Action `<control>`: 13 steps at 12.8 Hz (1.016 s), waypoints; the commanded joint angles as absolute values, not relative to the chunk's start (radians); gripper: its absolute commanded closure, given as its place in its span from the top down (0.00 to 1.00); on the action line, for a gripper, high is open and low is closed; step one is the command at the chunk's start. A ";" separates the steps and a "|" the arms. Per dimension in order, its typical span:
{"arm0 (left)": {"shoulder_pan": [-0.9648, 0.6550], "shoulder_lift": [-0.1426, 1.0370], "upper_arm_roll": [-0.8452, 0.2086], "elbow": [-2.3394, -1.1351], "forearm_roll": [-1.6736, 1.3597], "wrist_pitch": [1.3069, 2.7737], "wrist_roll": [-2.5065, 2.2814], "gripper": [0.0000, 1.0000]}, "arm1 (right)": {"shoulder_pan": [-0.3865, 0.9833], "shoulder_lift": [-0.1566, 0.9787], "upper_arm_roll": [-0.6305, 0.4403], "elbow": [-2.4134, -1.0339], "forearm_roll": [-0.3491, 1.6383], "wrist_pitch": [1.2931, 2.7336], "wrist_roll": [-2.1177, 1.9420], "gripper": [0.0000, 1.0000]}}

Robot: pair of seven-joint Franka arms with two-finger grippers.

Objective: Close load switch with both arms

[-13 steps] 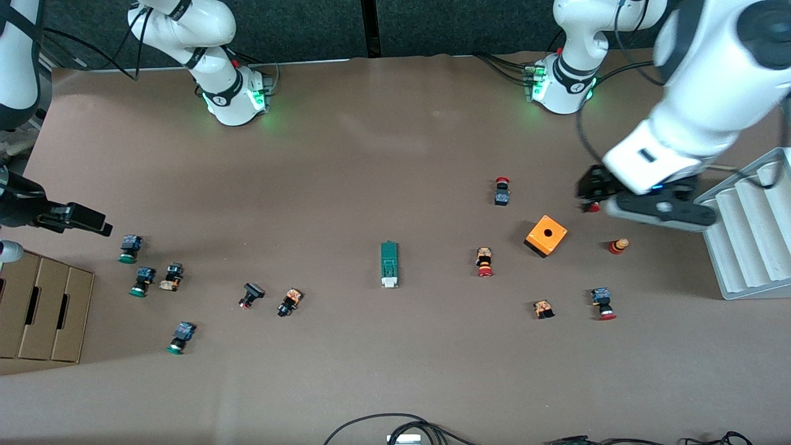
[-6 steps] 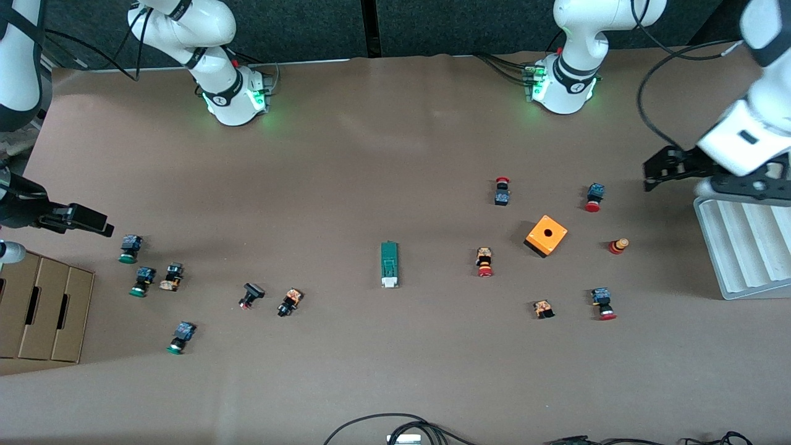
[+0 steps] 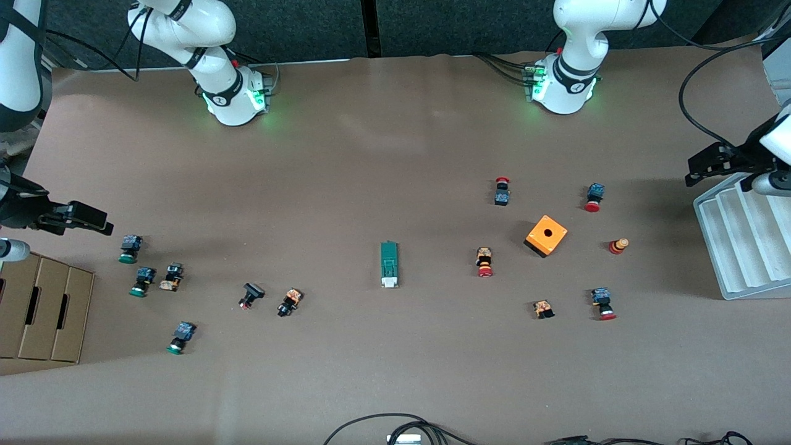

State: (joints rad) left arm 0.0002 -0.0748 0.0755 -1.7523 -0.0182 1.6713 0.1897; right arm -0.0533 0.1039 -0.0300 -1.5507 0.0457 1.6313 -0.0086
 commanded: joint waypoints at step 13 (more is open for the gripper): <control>0.009 0.002 0.064 -1.628 0.002 1.612 0.196 1.00 | 0.011 0.072 -0.032 -1.572 0.003 1.649 -0.021 1.00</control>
State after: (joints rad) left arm 0.0022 -0.0087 0.0729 -1.6592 -0.0136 1.6440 0.1897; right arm -0.0143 0.1019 -0.0291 -1.5501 0.0248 1.6358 -0.0240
